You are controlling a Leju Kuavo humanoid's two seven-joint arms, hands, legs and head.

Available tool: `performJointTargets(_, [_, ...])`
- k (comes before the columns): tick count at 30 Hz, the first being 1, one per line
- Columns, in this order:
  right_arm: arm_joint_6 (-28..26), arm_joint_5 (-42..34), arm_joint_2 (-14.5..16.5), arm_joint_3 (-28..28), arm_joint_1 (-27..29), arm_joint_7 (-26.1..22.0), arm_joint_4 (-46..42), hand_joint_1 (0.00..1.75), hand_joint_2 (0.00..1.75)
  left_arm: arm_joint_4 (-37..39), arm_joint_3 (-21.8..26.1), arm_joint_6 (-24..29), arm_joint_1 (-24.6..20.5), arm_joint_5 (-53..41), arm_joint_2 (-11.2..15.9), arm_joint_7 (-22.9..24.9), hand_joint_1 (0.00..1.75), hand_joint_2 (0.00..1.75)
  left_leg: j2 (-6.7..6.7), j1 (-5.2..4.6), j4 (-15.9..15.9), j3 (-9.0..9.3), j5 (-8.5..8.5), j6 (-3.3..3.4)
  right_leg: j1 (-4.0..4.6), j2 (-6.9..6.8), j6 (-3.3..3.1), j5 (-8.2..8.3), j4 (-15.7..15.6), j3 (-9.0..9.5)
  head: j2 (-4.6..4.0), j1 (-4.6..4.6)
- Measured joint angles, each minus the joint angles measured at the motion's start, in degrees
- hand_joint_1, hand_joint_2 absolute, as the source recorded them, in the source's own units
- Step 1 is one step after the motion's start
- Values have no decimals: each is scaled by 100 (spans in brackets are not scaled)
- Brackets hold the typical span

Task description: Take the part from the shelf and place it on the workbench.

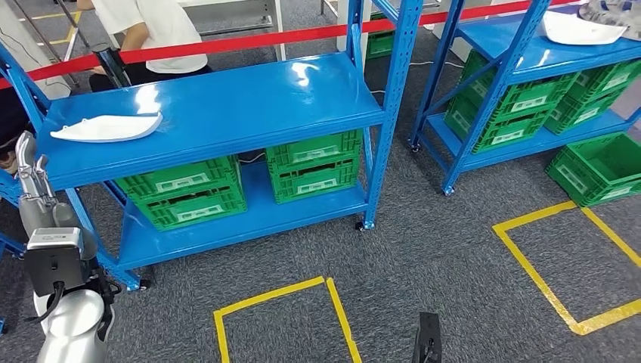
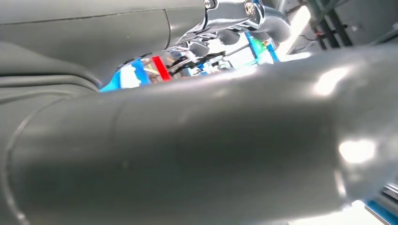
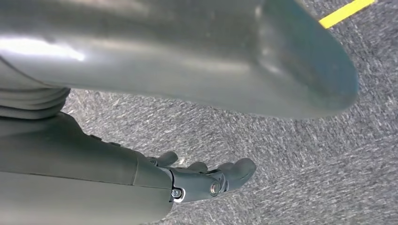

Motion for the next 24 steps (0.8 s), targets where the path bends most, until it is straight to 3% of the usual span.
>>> performJointTargets(2, [-5,3,-1,3,-5,1,0,0,0,-6,-1,-1,-1,-18,1,9,0,0,-18,-1,-46,34,-13,90,-11,-18,78,-27,-18,25,0,15])
performJointTargets(4, [-1,2,-1,4,-14,-7,0,0,0,-8,-1,-2,-26,-60,-7,12,0,0,-25,17,-106,112,-28,180,-16,-24,128,-146,225,-78,0,23])
performJointTargets(7, [-35,-1,-1,4,-18,-24,0,0,0,31,-1,-11,-62,-116,-31,16,0,0,-26,9,-125,196,-94,262,-11,-4,151,-507,1306,-732,0,40])
performJointTargets(8, [-72,-5,-1,4,-12,-53,0,0,0,50,-1,-19,-62,-125,-40,18,0,0,-32,-1,-120,223,-126,272,-10,2,152,-528,1570,-938,0,40])
performJointTargets(9, [-113,-10,-2,4,-4,-95,0,0,0,69,-1,-24,-63,-130,-48,20,0,0,-42,-7,-115,258,-163,272,-10,5,149,-433,1629,-1048,0,40])
performJointTargets(10, [-150,-15,-2,4,3,-144,0,0,0,85,-1,-28,-66,-138,-55,22,0,0,-54,-10,-108,305,-204,263,-10,7,142,-227,1450,-1033,0,41])
performJointTargets(12, [-204,-18,-2,4,8,-217,0,0,0,114,-1,-32,-80,-155,-68,25,0,0,-70,-15,-89,398,-302,224,-7,11,115,263,675,-749,0,42])
performJointTargets(14, [-245,-16,3,4,1,-234,0,0,0,140,-1,-35,-102,-174,-75,28,0,0,-80,-35,-71,428,-395,162,11,17,67,430,142,-510,0,39])
performJointTargets(17, [-321,-25,19,3,-1,-215,1,0,0,157,-3,-43,-121,-192,-86,24,0,0,-81,-39,-99,472,-470,63,23,21,-33,345,42,-432,0,35])
performJointTargets(19, [-357,-31,35,2,1,-209,1,0,0,157,-7,-44,-148,-201,-91,17,0,0,-59,-23,95,427,-560,-10,0,21,-109,295,12,-343,0,23])
performJointTargets(20, [-364,-33,42,2,-1,-209,0,0,0,161,-9,-44,-162,-204,-91,16,0,0,-46,-11,393,279,-671,-49,-13,19,-139,257,0,-282,0,14])
performJointTargets(22, [-370,-33,42,2,-1,-212,0,0,0,189,-13,-44,-171,-207,-89,17,0,0,-31,15,1214,-220,-922,-109,-13,17,-168,155,-4,-167,0,3])
performJointTargets(23, [-369,-33,42,2,2,-211,0,0,0,207,-14,-44,-167,-207,-87,18,0,0,-28,28,1536,-467,-961,-126,-13,19,-167,99,-4,-102,0,2])
performJointTargets(24, [-369,-33,42,2,7,-211,0,0,0,222,-14,-45,-163,-208,-86,19,0,0,-26,36,1649,-619,-874,-131,-15,21,-162,41,-4,-29,0,3])
